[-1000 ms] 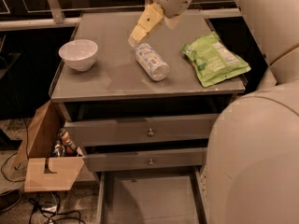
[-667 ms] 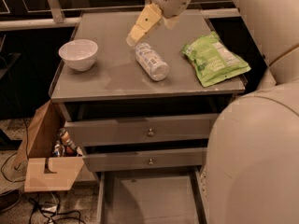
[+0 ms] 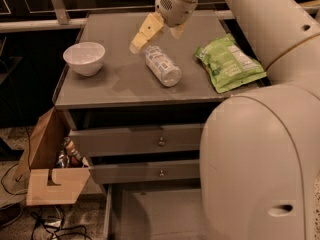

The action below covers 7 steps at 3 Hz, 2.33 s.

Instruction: Place blue plastic bottle into bottom drawer

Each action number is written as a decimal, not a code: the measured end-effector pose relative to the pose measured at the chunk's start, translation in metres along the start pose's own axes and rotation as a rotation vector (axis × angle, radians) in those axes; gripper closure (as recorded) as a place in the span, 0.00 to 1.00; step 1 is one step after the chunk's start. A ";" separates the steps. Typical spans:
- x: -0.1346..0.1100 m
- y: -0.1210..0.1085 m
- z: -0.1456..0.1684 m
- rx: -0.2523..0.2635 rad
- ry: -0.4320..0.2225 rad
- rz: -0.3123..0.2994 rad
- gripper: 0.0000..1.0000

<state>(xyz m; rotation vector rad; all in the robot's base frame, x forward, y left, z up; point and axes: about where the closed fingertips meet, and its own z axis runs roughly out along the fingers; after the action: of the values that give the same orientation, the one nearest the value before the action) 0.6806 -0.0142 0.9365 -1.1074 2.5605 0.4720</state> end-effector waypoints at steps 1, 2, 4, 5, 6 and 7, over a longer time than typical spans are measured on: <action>0.002 -0.007 0.015 0.001 0.025 0.024 0.00; 0.005 -0.012 0.031 -0.003 0.043 0.041 0.00; 0.002 -0.019 0.057 0.003 0.078 0.053 0.00; 0.001 -0.026 0.063 0.022 0.091 0.058 0.00; 0.003 -0.035 0.068 0.038 0.100 0.069 0.00; 0.006 -0.041 0.073 0.041 0.106 0.077 0.00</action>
Offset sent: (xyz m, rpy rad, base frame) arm 0.0050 -0.0054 -0.0467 -0.0527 0.0948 -0.0356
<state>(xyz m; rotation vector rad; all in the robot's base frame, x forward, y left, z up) 0.7180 -0.0143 0.8611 -1.0495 2.7000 0.3861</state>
